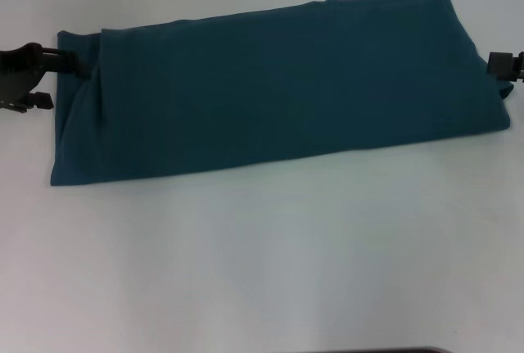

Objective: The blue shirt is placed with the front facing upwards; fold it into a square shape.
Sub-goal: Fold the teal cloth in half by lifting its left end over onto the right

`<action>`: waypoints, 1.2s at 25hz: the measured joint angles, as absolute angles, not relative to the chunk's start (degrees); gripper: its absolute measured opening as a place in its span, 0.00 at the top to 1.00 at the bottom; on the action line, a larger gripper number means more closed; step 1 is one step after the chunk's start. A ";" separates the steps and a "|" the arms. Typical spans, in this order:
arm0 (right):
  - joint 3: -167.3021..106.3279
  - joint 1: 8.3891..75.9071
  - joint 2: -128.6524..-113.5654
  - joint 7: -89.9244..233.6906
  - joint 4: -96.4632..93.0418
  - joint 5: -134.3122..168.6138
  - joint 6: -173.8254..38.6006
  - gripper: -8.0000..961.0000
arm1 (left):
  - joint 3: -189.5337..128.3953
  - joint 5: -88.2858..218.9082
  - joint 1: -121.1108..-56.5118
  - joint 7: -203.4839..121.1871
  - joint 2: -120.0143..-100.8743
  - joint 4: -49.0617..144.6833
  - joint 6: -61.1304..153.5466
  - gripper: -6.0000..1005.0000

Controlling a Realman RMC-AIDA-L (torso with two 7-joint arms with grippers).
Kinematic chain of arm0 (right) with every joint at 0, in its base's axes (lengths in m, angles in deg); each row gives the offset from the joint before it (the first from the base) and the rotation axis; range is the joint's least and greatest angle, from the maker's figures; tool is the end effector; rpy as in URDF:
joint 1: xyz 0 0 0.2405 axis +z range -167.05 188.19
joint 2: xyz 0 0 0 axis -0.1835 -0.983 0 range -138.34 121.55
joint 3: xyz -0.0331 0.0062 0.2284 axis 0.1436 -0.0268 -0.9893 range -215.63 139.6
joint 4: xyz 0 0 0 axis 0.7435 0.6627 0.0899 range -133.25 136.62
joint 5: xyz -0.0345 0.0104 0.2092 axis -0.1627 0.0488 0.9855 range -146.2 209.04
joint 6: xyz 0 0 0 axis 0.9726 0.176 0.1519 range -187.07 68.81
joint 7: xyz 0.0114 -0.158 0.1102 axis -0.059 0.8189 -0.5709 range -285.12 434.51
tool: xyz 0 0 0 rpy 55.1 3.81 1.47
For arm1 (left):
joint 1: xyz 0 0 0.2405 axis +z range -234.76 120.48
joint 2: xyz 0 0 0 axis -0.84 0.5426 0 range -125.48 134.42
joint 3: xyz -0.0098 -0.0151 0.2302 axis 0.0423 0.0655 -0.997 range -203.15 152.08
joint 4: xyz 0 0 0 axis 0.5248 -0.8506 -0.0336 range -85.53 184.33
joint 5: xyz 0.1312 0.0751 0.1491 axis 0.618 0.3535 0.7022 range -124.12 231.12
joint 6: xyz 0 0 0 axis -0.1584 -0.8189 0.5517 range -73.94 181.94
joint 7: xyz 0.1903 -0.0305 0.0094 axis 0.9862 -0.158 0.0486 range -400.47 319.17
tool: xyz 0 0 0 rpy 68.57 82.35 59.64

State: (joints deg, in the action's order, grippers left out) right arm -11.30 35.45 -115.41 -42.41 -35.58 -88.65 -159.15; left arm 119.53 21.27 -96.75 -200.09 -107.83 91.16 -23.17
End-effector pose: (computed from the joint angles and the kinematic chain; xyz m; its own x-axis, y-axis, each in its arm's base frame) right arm 0.2938 0.3143 0.0714 0.2879 -0.7959 -0.5325 -0.9072 -0.4048 0.1146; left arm -0.3001 0.3933 0.0261 -0.0742 0.9130 0.4013 0.9750 0.1509 -0.1631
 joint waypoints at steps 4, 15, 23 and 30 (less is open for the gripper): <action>-11.30 35.44 -115.36 -42.46 -35.58 -88.64 -159.15 0.01 | 119.56 21.39 -96.43 -200.99 -107.95 90.68 -21.60 0.13; -11.30 35.40 -115.36 -42.46 -35.58 -88.63 -159.15 0.01 | 117.19 21.39 -95.79 -199.98 -108.90 90.87 -18.51 0.13; -11.30 35.24 -115.26 -42.46 -35.58 -88.64 -159.15 0.01 | 116.60 21.34 -95.80 -199.73 -109.22 91.01 -17.92 0.13; -11.30 35.18 -115.27 -42.46 -35.58 -88.64 -159.15 0.01 | 114.50 21.33 -95.77 -199.67 -109.26 91.11 -16.66 0.13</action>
